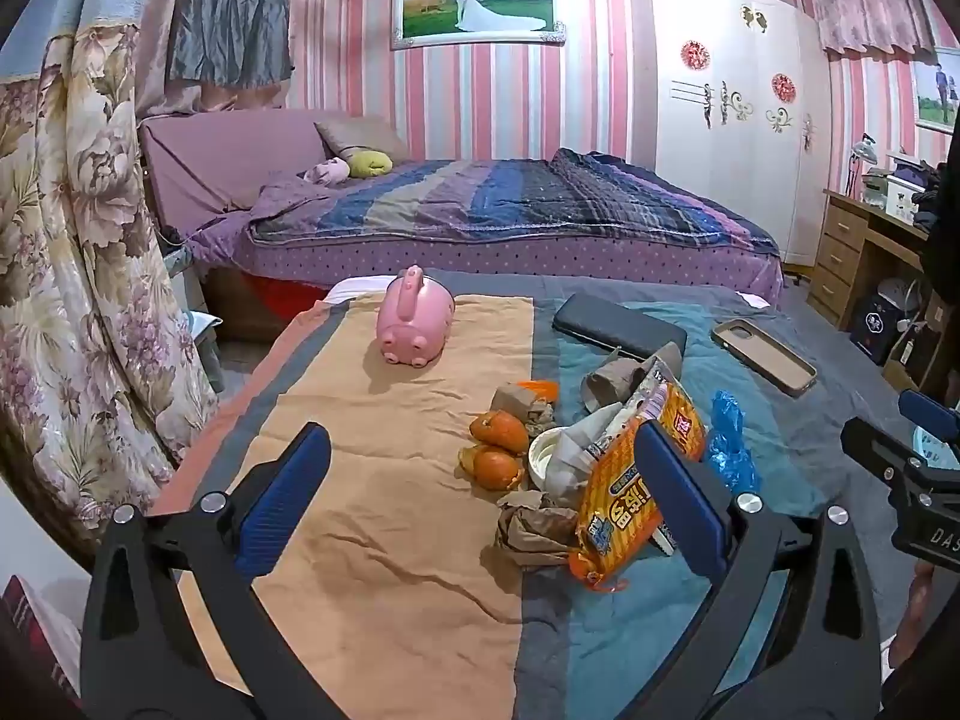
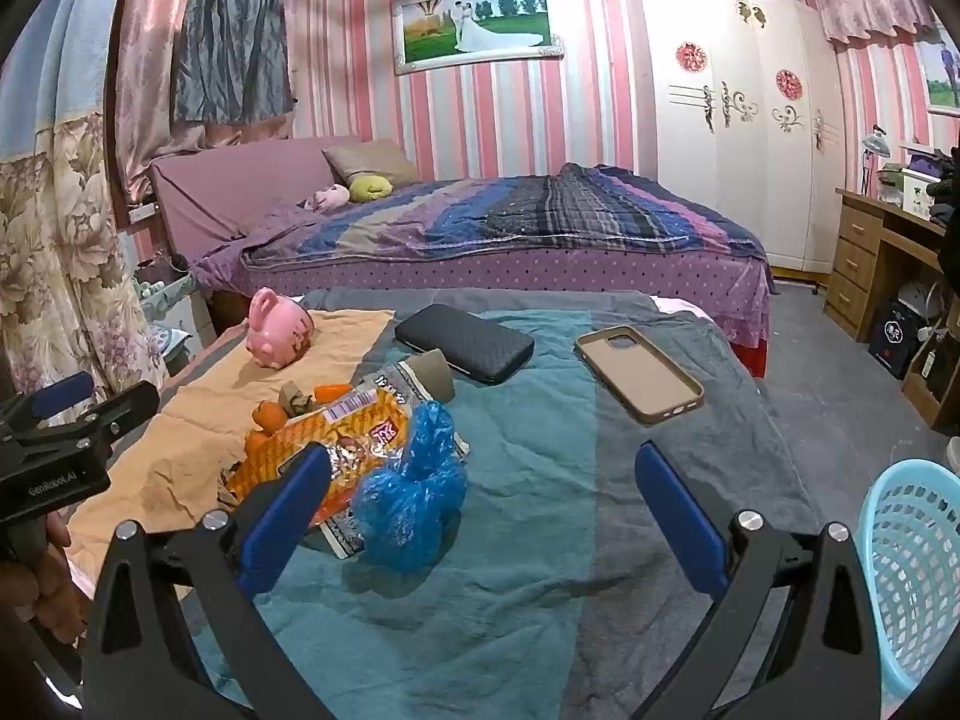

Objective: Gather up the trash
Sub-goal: 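Move both tools toward the snack bags and blue plastic bag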

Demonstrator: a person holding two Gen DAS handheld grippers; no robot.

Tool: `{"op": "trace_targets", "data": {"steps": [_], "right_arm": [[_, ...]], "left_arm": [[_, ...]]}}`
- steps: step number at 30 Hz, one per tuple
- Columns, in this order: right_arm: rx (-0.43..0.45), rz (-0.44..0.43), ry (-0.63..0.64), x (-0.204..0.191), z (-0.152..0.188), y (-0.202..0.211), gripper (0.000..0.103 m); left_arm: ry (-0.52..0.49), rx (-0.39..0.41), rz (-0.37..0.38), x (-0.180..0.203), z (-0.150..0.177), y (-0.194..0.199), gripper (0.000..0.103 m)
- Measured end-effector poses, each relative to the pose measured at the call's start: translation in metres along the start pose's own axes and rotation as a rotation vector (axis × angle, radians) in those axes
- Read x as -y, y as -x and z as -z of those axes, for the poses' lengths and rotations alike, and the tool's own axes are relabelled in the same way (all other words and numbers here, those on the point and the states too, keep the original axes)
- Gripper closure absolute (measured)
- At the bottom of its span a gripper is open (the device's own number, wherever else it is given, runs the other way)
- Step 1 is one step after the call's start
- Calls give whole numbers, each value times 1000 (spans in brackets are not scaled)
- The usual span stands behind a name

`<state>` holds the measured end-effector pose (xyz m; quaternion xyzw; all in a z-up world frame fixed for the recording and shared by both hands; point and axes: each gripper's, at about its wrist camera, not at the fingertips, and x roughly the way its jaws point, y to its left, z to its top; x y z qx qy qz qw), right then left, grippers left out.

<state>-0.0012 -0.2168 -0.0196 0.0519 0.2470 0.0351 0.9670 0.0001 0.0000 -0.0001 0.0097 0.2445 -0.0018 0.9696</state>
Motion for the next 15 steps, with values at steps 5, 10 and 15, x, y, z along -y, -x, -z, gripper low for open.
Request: {"op": "trace_targets", "data": {"steps": [5, 10, 15], "right_arm": [[5, 0, -4, -1, -1, 2, 4], [8, 2, 7, -4, -1, 5, 4], [-3, 0, 25, -13, -2, 7, 4]], "left_arm": [[5, 1, 5, -1, -3, 0, 5], [7, 3, 2, -8, -7, 4, 5], [17, 15, 1, -14, -2, 3, 5]]}}
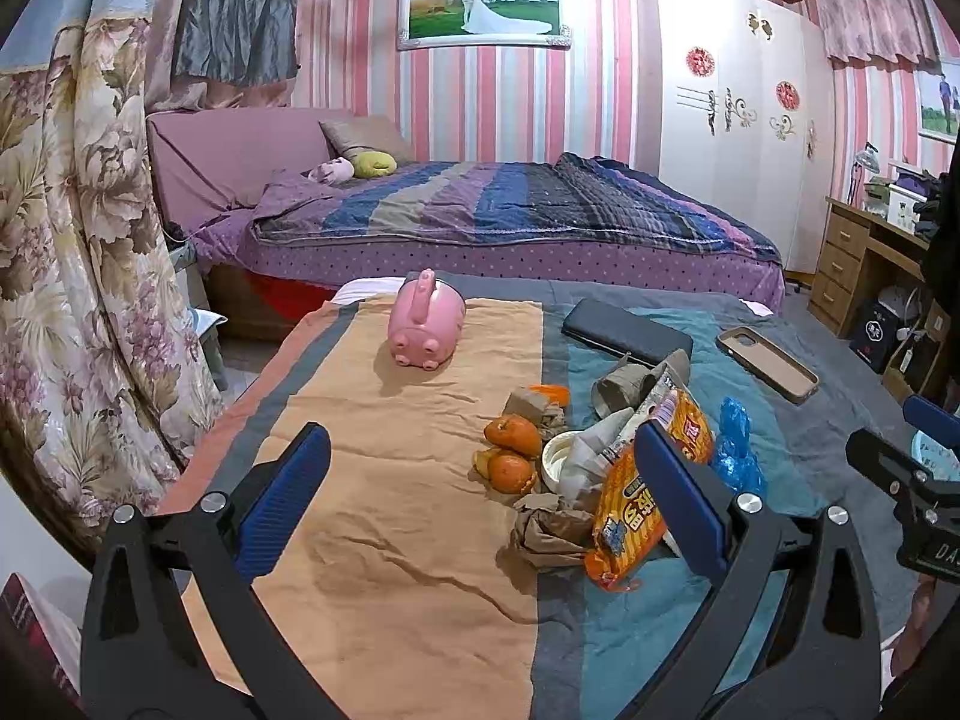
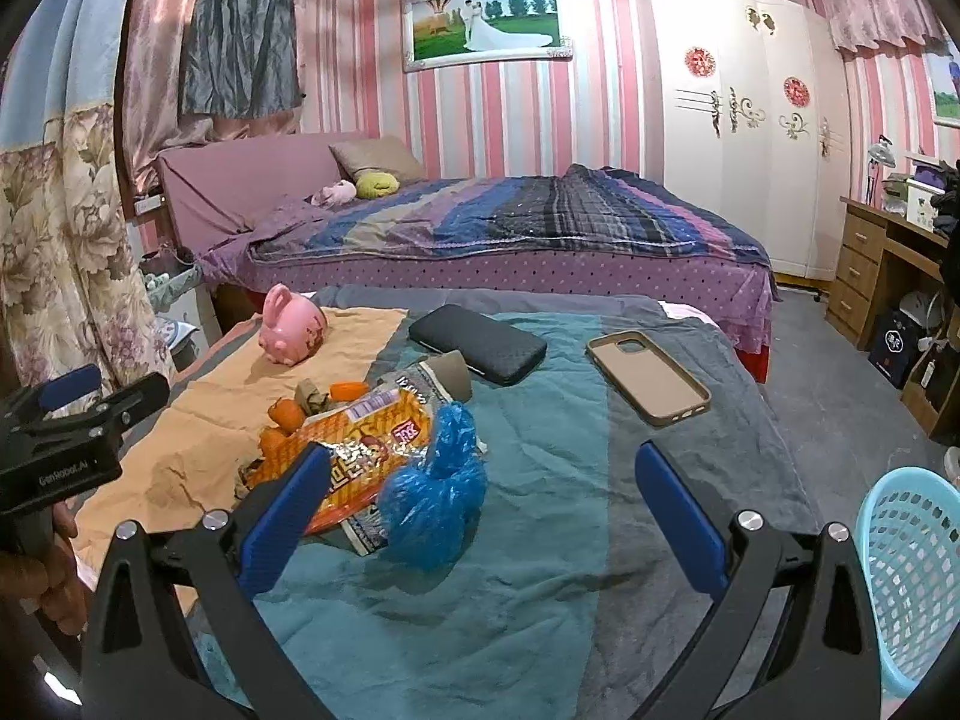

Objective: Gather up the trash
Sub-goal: 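Move both tools toward the snack bags and blue plastic bag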

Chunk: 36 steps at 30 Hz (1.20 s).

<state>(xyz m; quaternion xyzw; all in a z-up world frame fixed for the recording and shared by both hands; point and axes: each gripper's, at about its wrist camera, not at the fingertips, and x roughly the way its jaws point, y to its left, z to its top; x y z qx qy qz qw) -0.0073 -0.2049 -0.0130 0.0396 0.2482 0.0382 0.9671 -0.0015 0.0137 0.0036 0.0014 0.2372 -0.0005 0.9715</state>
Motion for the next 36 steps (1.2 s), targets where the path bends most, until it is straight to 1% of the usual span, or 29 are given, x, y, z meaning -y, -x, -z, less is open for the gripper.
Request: {"op": "trace_targets", "data": {"steps": [3, 6, 7, 8, 12, 14, 16, 17, 18, 22, 23, 26, 31, 32, 36], "right_arm": [[8, -2, 7, -3, -1, 3, 4], [42, 19, 16, -4, 1, 5, 4], [29, 30, 19, -3, 2, 1, 4], [16, 17, 11, -1, 2, -1, 4], [23, 6, -13, 1, 0, -3, 4], [28, -7, -25, 0, -1, -4, 4], [26, -12, -20, -3, -2, -5, 4], [28, -16, -20, -4, -3, -5, 4], [30, -18, -18, -7, -4, -4, 4], [29, -9, -7, -12, -1, -5, 4], [25, -7, -4, -13, 0, -5, 4], [19, 22, 21, -13, 5, -7, 4], [5, 50, 47, -14, 10, -7, 4], [-4, 51, 53, -15, 9, -6, 4], [11, 48, 95, -25, 1, 3, 4]], "left_arm": [[7, 8, 3, -2, 0, 1, 5], [25, 41, 8, -4, 0, 2, 5], [25, 41, 6, -5, 0, 2, 5], [26, 39, 5, -6, 0, 1, 5], [28, 40, -1, -9, -1, -1, 5], [29, 28, -4, -10, -1, -3, 5], [34, 23, -3, -11, -1, -5, 5], [33, 37, -2, -11, -2, -3, 5], [34, 25, 1, -11, -2, -4, 5], [26, 31, 10, -13, -3, -2, 5], [19, 43, 9, -13, -3, 0, 5], [24, 42, 19, -19, -4, 0, 5], [85, 34, 39, -33, -6, -3, 5], [87, 33, 37, -34, -6, -4, 5], [98, 24, 30, -41, -5, -5, 5]]}}
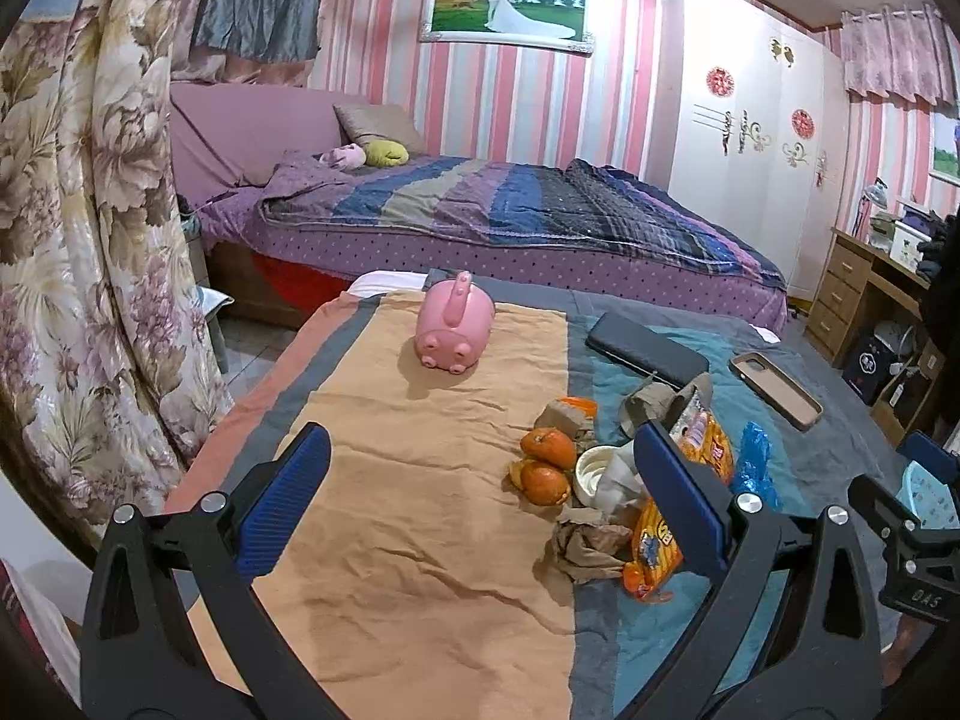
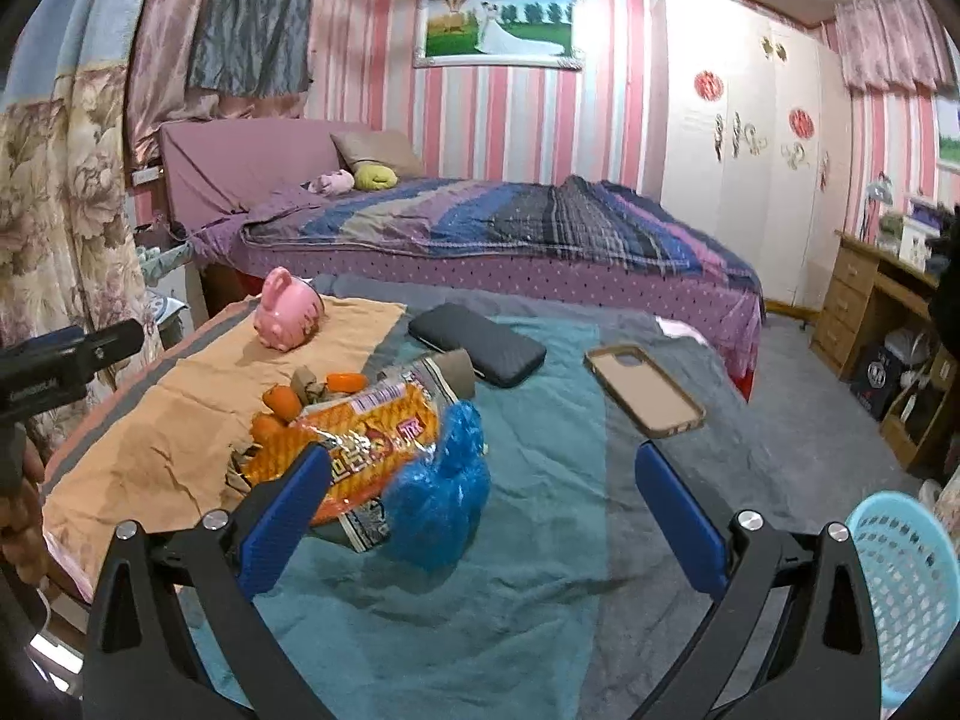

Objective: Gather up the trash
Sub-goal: 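Move both tools toward the snack bags and blue plastic bag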

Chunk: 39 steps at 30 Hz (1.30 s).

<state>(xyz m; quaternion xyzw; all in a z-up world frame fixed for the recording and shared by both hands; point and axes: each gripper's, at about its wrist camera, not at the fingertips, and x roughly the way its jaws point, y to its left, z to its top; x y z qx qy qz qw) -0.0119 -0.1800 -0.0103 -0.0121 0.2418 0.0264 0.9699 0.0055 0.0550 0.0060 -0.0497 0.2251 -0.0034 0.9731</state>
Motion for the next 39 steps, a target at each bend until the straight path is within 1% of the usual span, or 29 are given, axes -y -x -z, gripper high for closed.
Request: {"op": "trace_targets", "data": {"steps": [2, 4, 5, 6, 7, 9, 12, 15, 17, 19, 21, 23, 26, 29, 33, 35, 37, 39], "right_arm": [[17, -21, 24, -2, -2, 2, 4], [48, -19, 50, -1, 0, 0, 4], [40, -17, 51, -2, 1, -3, 4], [8, -32, 38, 1, 1, -9, 4], [2, -66, 7, 5, -1, -11, 4], [12, -91, -30, 8, -4, -10, 4], [-2, -123, -58, 12, -3, -15, 4], [-12, -169, -111, 19, -1, -15, 4], [-11, -171, -108, 22, 0, -13, 4], [-11, -162, -101, 24, 1, -11, 4], [-17, -163, -107, 27, 3, -10, 4], [-21, -166, -117, 30, 3, -8, 4], [-11, -185, -124, 32, 2, -3, 4], [-9, -196, -109, 30, 0, -2, 4], [-7, -183, -106, 28, -1, -3, 4], [-15, -169, -114, 28, 0, -6, 4], [-23, -163, -115, 28, 2, -9, 4], [-32, -169, -108, 25, 4, -11, 4]], "left_arm": [[-12, 3, -18, -2, 0, 1, 5], [-8, 9, -31, -5, -1, 1, 5], [0, 0, -38, -7, -1, -1, 5], [-2, -7, -48, -7, -2, -3, 5], [-4, -10, -52, -7, -2, -5, 5], [-4, -19, -62, -6, -3, -7, 5], [-4, -26, -44, 0, -5, -9, 5], [-48, -31, -72, 10, -5, -12, 5], [-45, -37, -80, 13, -5, -16, 5], [-26, -43, -63, 16, -1, -19, 5], [-41, -92, -67, 22, 1, -26, 5], [-47, -60, -65, 26, 2, -21, 5], [-54, -57, -64, 27, 3, -17, 5], [-53, -75, -70, 24, 6, -19, 5], [-45, -87, -81, 17, 7, -20, 5], [-53, -96, -95, 12, 8, -21, 5], [-71, -94, -129, 5, 7, -20, 5], [-62, -100, -141, -3, 8, -21, 5]]}}
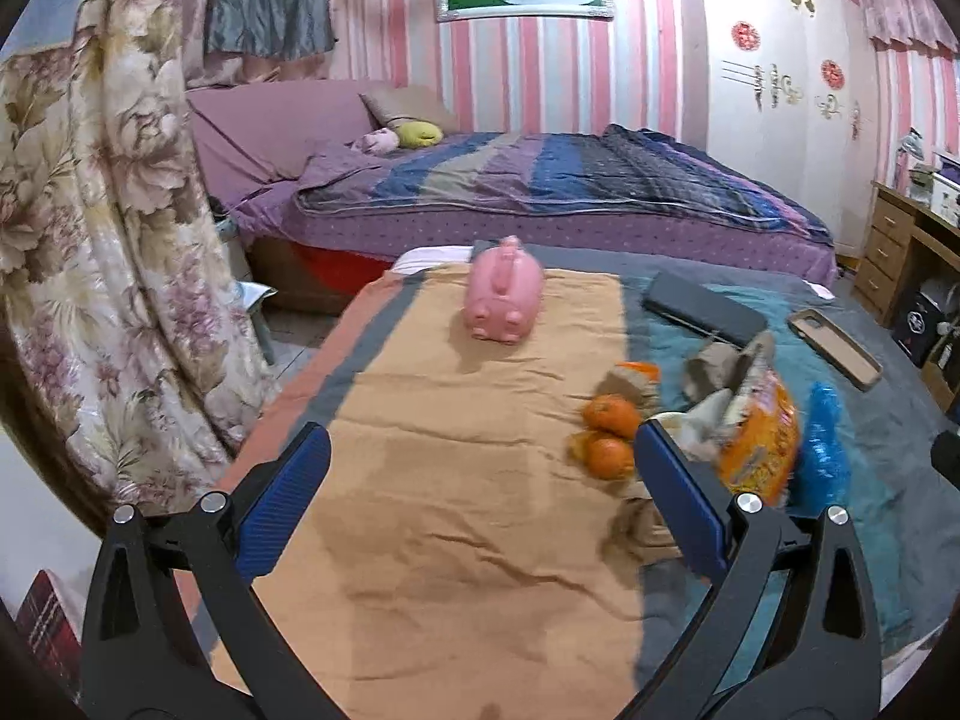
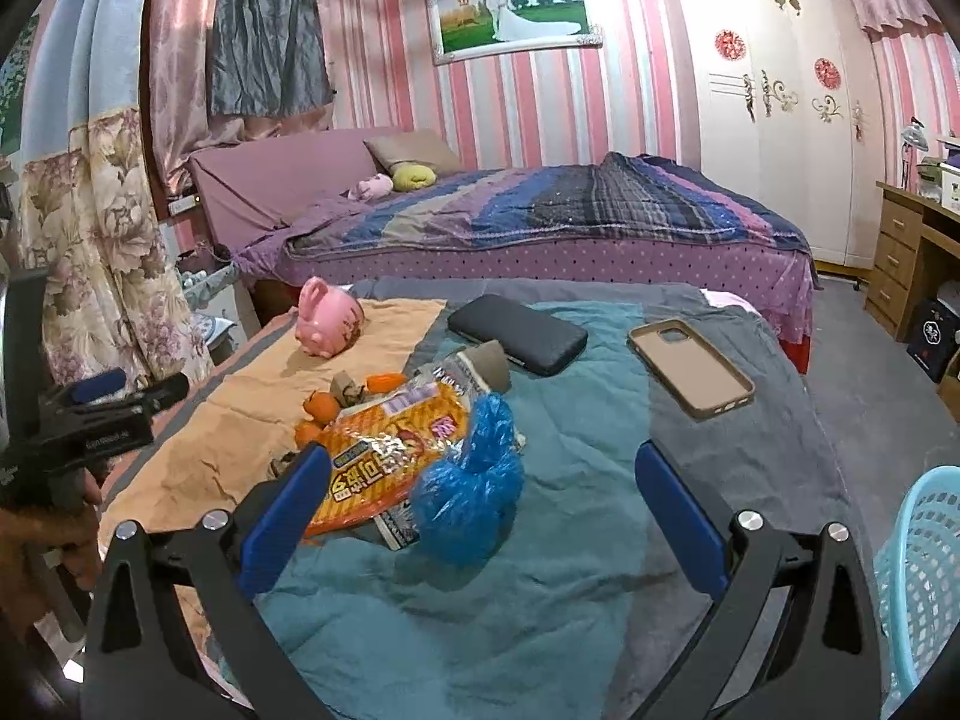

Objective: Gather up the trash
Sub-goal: 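Move both tools toward the snack bags and blue plastic bag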

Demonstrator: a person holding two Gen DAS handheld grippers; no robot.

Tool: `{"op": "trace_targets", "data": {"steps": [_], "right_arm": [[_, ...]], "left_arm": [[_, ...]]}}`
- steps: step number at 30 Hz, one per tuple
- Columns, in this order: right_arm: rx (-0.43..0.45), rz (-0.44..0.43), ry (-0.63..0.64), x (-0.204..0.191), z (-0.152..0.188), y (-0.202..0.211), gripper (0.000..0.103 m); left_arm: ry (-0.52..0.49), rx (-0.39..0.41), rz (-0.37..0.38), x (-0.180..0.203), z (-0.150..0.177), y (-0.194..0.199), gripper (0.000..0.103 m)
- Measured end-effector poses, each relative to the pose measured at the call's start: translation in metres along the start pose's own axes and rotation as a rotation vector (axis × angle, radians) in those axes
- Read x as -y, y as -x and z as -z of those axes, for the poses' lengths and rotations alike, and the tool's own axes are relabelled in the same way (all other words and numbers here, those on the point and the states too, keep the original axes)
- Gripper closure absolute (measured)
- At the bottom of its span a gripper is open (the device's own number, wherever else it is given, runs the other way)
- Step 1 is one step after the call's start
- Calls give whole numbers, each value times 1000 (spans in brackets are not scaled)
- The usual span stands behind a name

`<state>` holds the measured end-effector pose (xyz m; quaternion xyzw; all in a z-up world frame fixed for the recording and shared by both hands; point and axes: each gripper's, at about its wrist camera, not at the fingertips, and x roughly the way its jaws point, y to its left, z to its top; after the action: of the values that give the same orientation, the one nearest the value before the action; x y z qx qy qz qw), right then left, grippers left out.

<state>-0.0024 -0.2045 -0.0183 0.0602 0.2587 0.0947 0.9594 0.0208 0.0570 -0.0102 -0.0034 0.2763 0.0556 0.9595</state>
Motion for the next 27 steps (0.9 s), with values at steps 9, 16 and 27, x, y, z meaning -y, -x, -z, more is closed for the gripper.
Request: {"op": "trace_targets", "data": {"steps": [9, 16, 27], "right_arm": [[-62, 24, 44, -24, 10, -21, 4], [-35, 76, 20, -18, 4, -23, 4], [-64, 112, -7, 7, 4, -24, 4]], "left_arm": [[25, -43, 17, -16, 6, -8, 5], [-63, -58, 157, 26, 16, -5, 5], [-198, -70, 249, 87, 28, -14, 29]]}}
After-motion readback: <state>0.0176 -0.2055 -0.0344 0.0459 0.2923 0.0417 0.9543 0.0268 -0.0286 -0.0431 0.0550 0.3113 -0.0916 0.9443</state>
